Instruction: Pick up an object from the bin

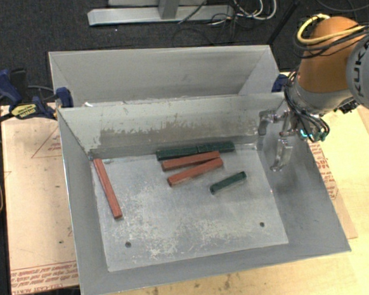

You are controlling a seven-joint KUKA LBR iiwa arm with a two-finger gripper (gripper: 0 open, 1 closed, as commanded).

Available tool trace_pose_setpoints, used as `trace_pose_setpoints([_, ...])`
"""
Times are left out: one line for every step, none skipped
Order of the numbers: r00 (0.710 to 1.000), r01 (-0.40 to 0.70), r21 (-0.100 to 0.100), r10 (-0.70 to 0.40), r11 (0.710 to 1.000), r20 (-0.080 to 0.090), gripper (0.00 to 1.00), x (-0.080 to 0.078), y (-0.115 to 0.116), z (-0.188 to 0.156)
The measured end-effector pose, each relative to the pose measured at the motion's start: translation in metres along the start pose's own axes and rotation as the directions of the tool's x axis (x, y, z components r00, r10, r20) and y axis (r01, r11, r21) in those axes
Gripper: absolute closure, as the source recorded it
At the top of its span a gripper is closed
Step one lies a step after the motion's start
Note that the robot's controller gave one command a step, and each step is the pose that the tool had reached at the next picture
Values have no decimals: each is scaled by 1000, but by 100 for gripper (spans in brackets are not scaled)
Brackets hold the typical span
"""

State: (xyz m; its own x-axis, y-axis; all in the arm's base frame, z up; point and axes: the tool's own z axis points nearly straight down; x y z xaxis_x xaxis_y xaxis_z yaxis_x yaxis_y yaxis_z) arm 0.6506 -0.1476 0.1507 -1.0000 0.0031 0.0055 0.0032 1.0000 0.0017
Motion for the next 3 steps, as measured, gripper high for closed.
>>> trace_pose_setpoints([999, 33, -3, -33, 999, -1, 0, 27, 50, 84])
trace_pose_setpoints([999, 31, 1, -31, 1000, 8, 100, 24, 47, 79])
trace_pose_setpoints([999, 45, 4, -45, 999, 19, 100, 8, 52, -60])
